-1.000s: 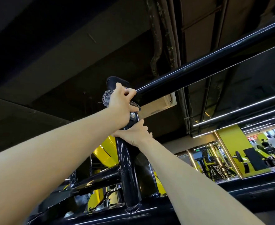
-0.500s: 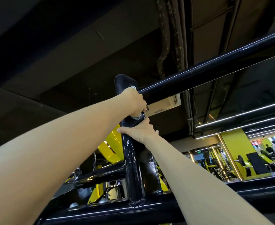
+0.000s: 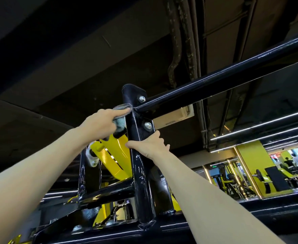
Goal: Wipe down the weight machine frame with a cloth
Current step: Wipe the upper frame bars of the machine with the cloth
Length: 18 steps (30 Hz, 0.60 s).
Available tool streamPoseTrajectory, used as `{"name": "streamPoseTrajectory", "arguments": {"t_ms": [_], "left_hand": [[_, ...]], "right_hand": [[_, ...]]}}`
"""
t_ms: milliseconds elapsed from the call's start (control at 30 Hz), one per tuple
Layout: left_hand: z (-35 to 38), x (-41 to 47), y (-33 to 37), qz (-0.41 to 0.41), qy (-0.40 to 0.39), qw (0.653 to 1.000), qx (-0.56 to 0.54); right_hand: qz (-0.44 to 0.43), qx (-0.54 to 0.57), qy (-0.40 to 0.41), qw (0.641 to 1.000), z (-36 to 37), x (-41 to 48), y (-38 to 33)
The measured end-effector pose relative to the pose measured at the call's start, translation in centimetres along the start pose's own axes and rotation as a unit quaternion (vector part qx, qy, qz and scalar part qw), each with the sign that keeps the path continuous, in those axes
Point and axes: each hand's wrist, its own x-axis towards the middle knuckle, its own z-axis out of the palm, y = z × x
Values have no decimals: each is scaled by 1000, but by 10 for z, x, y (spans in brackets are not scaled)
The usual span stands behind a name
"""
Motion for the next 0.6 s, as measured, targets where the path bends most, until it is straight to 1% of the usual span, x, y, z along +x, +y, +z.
{"name": "streamPoseTrajectory", "arguments": {"t_ms": [67, 133, 167, 233, 267, 300, 333, 400, 433, 467, 500, 567, 600], "left_hand": [[1, 1, -8, -15, 12, 1000, 22], [11, 2, 3, 4, 37, 999, 39], [19, 1, 12, 26, 59, 996, 65], [32, 0, 19, 72, 124, 976, 162], [36, 0, 14, 68, 156, 967, 191], [38, 1, 4, 41, 176, 964, 197], [40, 2, -6, 18, 171, 963, 206], [47, 0, -19, 8, 111, 965, 236], [53, -2, -23, 1, 97, 969, 228], [54, -3, -24, -16, 102, 974, 201], [53, -4, -25, -50, 123, 981, 144], [46, -4, -23, -121, 183, 976, 14], [43, -2, -19, -123, 215, 969, -27]], "right_hand": [[1, 7, 3, 1000, 0, 1, 0], [4, 0, 2, 1000, 1, 0, -1], [4, -3, 7, 1000, 2, 0, 0], [3, -2, 20, 1000, 2, 0, 1], [3, -4, 16, 1000, 2, 0, 0], [2, -8, 10, 1000, 2, 0, 0], [2, -9, 5, 1000, 1, 1, 1], [0, -8, 3, 1000, 0, 1, 1], [-3, -8, 5, 1000, 0, 3, 0], [-5, -4, 9, 1000, -1, 4, 0], [-3, -3, 13, 1000, 0, 4, 0], [-3, -8, 14, 1000, 0, 4, 0], [-3, -8, 14, 1000, 1, 5, 1]]}}
